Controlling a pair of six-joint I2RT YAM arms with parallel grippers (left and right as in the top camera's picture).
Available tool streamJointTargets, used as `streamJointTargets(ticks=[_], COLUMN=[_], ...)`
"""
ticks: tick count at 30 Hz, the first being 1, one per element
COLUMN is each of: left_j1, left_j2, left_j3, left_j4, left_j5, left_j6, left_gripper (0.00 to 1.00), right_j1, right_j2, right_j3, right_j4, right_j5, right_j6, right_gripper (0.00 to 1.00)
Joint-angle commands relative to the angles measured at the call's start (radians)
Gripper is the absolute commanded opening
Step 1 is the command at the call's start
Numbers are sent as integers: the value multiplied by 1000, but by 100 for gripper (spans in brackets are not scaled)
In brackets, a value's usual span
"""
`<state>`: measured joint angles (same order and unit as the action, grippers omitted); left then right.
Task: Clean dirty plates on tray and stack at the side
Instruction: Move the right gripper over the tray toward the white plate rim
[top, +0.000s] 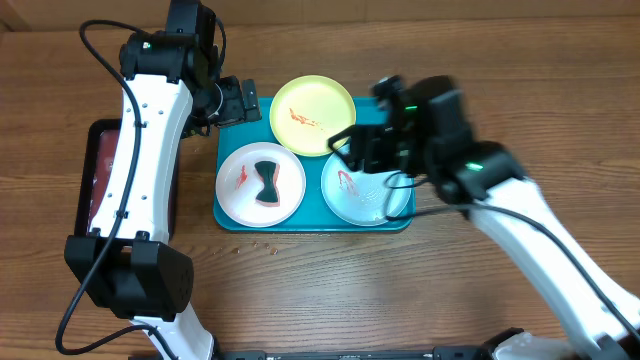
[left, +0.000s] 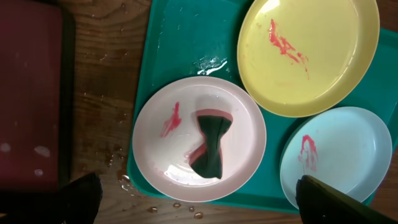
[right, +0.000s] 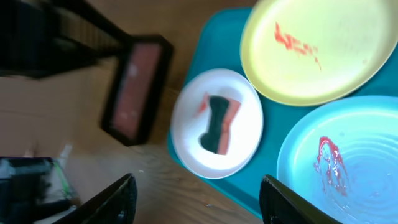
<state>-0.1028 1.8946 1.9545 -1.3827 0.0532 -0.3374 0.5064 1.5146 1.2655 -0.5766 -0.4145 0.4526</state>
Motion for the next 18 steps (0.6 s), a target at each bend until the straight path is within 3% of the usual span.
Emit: streamJointTargets(ticks=[1, 8, 9, 10, 11, 15, 18], left_j1=[-2, -2, -2, -2, -2, -2, -2], left_j2=[-4, -4, -4, -4, -4, -4, -4], left_j3=[-2, -2, -2, -2, -2, -2, -2], left_j4=[2, 0, 0, 0, 0, 1, 3], left_j5=[23, 32, 32, 33, 33, 33, 32], left_j6=[8, 8, 8, 8, 8, 8, 9], left_gripper=[100, 100, 100, 100, 100, 100, 100], right_j1=[52, 76, 76, 77, 79, 95, 118], right_j2=[138, 399, 410, 416, 417, 418, 428], right_j3=[84, 369, 386, 392, 390, 381, 364], right_j4=[-3, -241, -246, -236, -219, -128, -96], right_j5=[123, 122, 122, 122, 124, 127, 211], right_j6=[70, 47, 35, 18, 13, 11, 16], right_gripper=[66, 68, 73, 90, 100, 100, 74])
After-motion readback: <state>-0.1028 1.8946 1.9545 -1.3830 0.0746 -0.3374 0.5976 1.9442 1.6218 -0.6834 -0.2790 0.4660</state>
